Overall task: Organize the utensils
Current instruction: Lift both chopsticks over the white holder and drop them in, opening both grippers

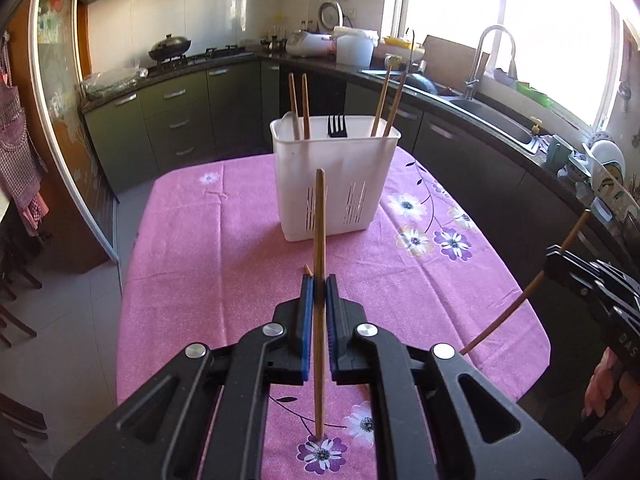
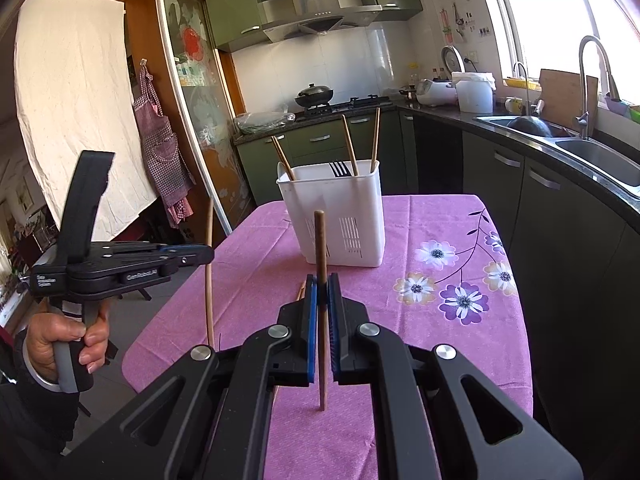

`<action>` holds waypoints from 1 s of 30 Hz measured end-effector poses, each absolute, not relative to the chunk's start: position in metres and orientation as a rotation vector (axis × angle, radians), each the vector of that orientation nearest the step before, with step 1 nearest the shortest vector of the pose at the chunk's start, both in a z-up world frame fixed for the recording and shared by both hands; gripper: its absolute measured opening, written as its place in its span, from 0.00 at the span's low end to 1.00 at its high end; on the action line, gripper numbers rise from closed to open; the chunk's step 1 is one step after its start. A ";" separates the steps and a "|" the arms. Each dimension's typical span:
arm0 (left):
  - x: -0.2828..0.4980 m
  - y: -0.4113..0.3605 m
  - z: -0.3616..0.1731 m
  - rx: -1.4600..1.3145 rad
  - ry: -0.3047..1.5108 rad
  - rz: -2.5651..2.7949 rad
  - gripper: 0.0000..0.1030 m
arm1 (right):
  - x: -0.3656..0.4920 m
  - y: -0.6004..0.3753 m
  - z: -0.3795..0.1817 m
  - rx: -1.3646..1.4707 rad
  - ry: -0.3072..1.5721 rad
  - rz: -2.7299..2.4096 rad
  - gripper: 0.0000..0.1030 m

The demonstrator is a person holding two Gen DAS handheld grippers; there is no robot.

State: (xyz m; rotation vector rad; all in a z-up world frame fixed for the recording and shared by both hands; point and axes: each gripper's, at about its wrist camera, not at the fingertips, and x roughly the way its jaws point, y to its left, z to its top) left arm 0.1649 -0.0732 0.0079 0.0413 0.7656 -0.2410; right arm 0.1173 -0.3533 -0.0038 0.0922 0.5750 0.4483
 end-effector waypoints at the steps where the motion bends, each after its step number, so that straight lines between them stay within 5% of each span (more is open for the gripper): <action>1: 0.159 -0.073 0.011 0.047 0.748 -0.244 0.06 | 0.117 -0.353 -0.004 0.090 0.575 0.448 0.06; 20: 0.138 -0.070 0.030 0.056 0.685 -0.292 0.06 | 0.125 -0.345 0.006 0.068 0.566 0.454 0.06; 30: 0.163 -0.075 0.062 0.033 0.670 -0.365 0.06 | 0.163 -0.329 0.067 0.052 0.455 0.487 0.06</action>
